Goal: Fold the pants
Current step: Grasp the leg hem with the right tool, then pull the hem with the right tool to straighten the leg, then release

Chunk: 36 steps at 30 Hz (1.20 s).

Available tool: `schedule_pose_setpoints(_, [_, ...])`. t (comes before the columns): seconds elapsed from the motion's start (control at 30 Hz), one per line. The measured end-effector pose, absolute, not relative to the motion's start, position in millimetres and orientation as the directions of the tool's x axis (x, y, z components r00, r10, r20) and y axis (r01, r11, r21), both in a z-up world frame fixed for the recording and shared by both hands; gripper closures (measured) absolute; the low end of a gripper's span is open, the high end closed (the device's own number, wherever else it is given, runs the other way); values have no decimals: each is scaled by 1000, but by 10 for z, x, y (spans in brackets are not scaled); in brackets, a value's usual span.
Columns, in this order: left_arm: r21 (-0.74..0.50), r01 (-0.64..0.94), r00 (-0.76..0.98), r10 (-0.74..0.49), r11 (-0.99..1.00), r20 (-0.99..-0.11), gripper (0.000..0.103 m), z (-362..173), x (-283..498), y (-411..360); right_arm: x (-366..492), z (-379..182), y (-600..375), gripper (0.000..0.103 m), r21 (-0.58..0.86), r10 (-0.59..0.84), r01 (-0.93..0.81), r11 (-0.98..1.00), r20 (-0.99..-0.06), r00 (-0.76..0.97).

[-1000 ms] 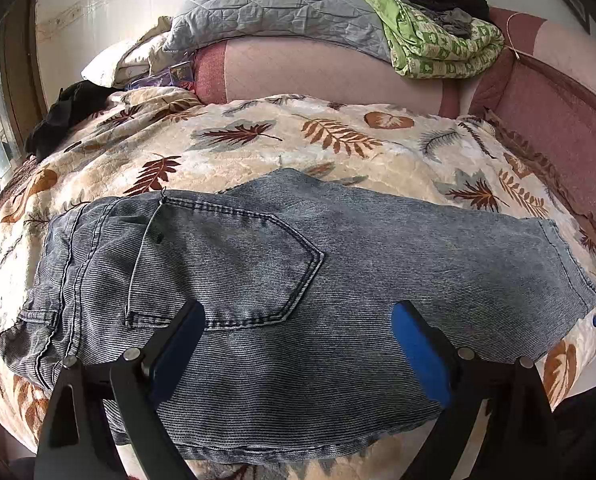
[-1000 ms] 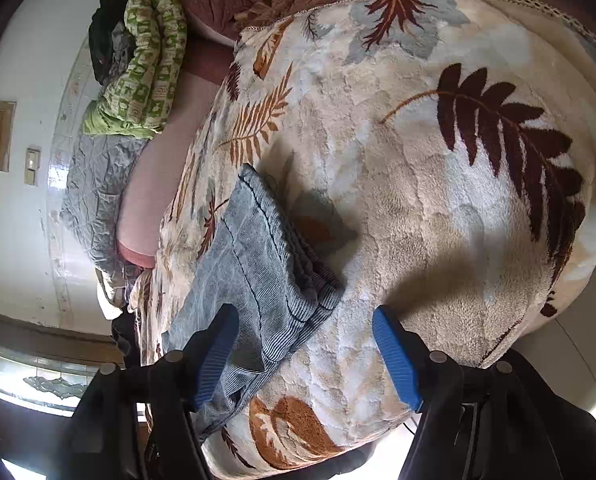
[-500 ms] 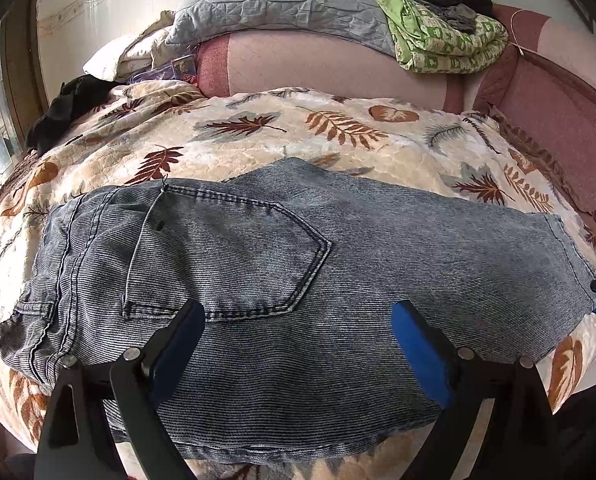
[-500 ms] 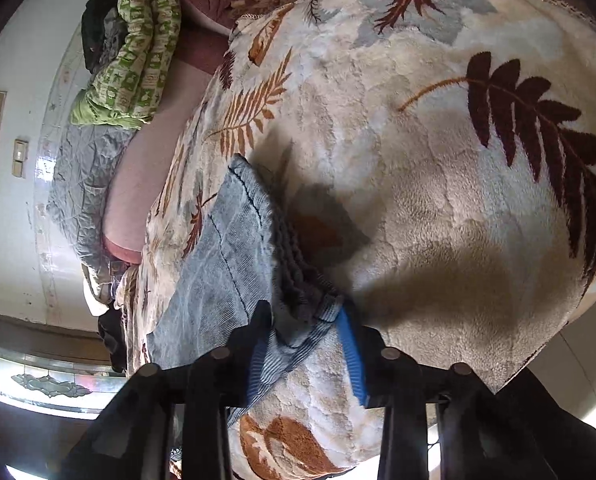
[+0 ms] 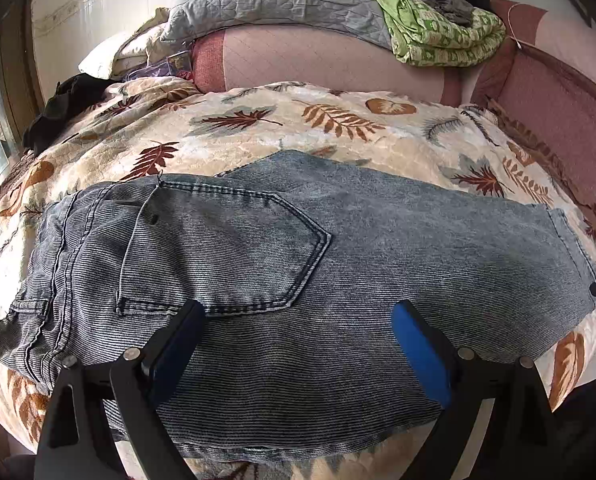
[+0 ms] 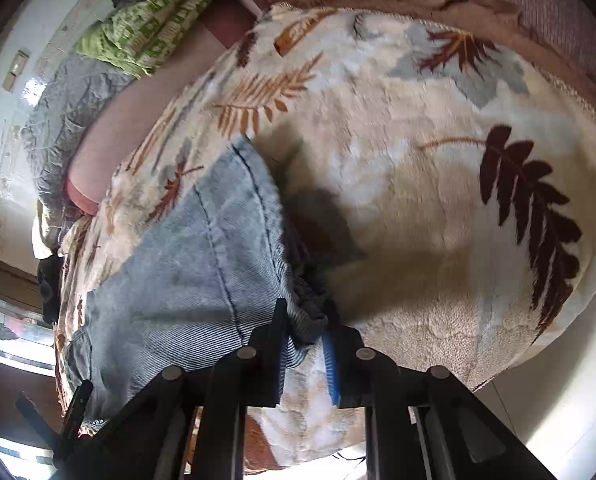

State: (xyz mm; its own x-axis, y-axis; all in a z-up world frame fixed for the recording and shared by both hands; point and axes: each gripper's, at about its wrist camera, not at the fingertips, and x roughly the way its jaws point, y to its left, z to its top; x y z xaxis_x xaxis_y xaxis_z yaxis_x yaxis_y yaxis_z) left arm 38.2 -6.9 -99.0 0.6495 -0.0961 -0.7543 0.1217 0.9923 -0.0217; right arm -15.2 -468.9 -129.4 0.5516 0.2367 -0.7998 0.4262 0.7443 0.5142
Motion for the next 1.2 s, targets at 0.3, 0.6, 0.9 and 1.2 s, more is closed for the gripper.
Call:
schedule_pose_setpoints(0.3, [23,171,673,-100,985,-733,9,-983,320,-194,-86,-741,-4871,72,464,160,353,812,-760,630])
schedule_pose_setpoints(0.6, [19,172,681,-105,985,-725,9,-998,309,-164,1144,-957,-4634,72,332,178,241,912,-850,496])
schedule_pose_setpoints(0.9, [-6,167,665,-117,986,-738,9,-1063,387,-170,1250,-812,-4605,103,243,92,196,950,-816,571])
schedule_pose_setpoints(1.2, [-10,168,663,-120,986,-739,9,-1071,393,-172,1306,-976,-4698,102,285,126,232,930,-840,528])
